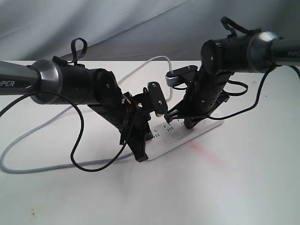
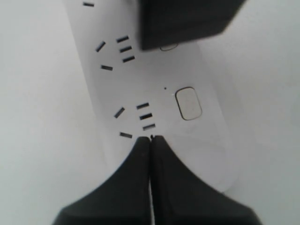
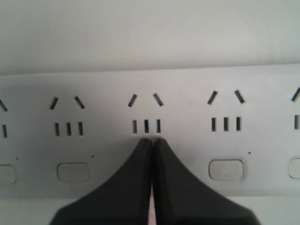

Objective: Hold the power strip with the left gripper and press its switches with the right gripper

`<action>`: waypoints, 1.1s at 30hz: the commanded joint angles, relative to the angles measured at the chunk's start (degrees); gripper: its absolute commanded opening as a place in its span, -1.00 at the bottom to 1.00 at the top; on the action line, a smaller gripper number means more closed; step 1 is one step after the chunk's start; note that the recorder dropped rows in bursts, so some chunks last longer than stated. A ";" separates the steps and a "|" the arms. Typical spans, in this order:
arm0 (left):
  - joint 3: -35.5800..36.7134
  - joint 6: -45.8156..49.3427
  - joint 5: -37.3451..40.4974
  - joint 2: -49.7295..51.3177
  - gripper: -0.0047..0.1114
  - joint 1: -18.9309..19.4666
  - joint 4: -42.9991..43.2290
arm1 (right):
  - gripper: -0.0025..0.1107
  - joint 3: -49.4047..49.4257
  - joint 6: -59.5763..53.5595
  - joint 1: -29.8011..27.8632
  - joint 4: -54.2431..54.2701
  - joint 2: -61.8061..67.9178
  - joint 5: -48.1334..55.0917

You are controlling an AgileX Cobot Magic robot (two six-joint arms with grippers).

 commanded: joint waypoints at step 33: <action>0.87 -0.46 3.32 1.77 -0.92 -0.48 0.89 | -0.96 7.03 3.70 0.09 -3.35 2.40 0.00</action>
